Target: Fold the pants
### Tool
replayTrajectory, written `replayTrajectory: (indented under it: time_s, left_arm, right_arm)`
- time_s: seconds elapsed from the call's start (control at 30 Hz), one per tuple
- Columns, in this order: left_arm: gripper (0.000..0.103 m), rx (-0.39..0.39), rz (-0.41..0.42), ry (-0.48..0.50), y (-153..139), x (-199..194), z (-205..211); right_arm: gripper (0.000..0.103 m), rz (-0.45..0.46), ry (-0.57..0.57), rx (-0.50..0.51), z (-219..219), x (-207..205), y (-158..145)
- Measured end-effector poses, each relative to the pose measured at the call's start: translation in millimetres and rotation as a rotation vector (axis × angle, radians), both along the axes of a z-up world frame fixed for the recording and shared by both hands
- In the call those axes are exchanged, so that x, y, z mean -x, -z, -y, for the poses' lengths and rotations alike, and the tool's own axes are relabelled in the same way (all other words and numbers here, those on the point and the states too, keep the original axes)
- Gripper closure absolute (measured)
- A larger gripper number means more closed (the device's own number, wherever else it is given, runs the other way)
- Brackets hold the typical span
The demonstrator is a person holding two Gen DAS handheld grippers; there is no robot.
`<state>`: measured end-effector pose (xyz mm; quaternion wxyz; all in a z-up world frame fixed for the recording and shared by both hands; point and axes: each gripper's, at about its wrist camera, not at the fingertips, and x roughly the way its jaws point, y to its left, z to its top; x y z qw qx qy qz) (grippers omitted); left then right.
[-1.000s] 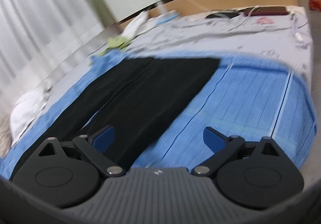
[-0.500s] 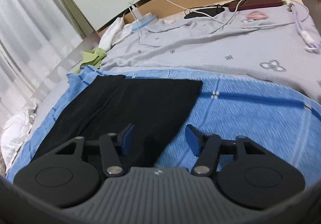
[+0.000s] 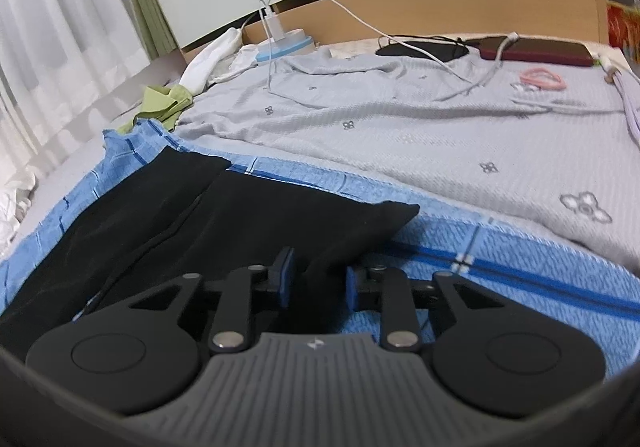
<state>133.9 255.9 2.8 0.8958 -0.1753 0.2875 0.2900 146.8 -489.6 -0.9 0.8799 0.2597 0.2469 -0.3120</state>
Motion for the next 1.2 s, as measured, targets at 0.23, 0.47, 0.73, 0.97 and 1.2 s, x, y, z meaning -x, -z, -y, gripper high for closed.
replayTrajectory:
  time_s: [0.23, 0.47, 0.73, 0.97, 1.2]
  left_arm:
    - [0.088, 0.060, 0.074, -0.021, -7, 3, -9]
    - [0.092, -0.040, 0.103, -0.063, -45, 17, -12]
    - [0.092, -0.052, 0.088, -0.030, -68, 35, -7]
    - [0.092, -0.063, 0.119, -0.034, -96, 67, -11]
    - [0.091, -0.036, 0.030, -0.040, -74, 90, -16]
  right_arm:
    - [0.093, -0.067, 0.011, 0.079, -5, -13, -6]
    - [0.095, -0.086, 0.016, 0.157, -3, 2, -30]
    - [0.095, -0.059, 0.018, 0.207, -2, 30, -63]
    - [0.095, -0.034, 0.028, 0.188, 8, 62, -78]
    - [0.095, -0.089, 0.024, 0.165, 11, 78, -67]
